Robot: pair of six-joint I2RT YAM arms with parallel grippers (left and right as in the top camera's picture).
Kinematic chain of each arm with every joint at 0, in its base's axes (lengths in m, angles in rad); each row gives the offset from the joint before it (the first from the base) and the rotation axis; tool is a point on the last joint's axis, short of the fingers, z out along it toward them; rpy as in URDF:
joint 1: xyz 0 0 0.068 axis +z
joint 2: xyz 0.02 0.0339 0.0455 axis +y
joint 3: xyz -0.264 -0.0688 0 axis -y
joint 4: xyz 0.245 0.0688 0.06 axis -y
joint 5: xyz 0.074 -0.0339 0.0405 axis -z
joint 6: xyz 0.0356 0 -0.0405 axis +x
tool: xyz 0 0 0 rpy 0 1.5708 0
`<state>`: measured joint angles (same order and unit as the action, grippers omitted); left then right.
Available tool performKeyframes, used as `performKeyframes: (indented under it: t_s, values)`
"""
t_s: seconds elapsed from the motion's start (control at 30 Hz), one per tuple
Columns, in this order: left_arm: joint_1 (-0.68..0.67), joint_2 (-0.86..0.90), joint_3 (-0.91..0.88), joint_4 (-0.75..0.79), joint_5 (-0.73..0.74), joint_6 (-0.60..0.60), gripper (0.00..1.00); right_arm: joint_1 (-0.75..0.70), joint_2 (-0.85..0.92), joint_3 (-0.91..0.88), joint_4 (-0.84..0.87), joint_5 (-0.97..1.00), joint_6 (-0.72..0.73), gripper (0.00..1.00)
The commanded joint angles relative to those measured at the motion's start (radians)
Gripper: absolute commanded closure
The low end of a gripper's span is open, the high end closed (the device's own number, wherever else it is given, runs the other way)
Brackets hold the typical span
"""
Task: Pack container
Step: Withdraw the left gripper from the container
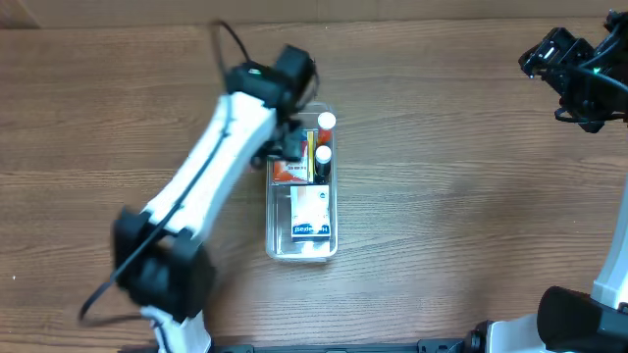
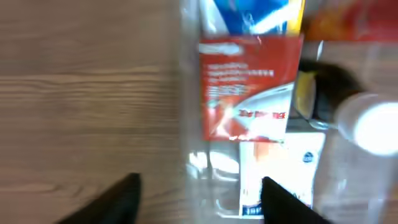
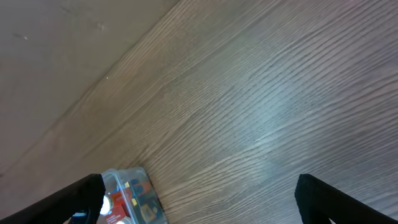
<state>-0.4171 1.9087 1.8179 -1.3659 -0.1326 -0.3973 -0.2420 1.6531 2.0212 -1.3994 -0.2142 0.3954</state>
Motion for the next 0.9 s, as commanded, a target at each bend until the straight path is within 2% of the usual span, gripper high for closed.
performKeyframes:
  t_s: [0.0, 0.07, 0.1, 0.37, 0.87]
  values:
    - [0.098, -0.208, 0.079, -0.019, -0.082, 0.002, 0.17, -0.002, -0.005, 0.007, 0.002, -0.008, -0.003, 0.0]
    - [0.147, -0.285, 0.082, -0.027, -0.114, 0.01, 0.12, -0.002, -0.005, 0.007, 0.002, -0.008, -0.003, 0.0]
    - [0.178, -0.33, 0.082, -0.032, -0.132, 0.011, 0.0, -0.002, -0.005, 0.007, 0.002, -0.008, -0.003, 0.0]
    - [0.319, -0.506, 0.082, -0.064, -0.148, 0.012, 0.0, -0.002, -0.005, 0.007, 0.002, -0.008, -0.003, 0.0]
    - [0.32, -0.477, 0.082, -0.07, -0.136, 0.008, 0.0, -0.002, 0.003, 0.007, 0.003, -0.008, -0.003, 0.0]
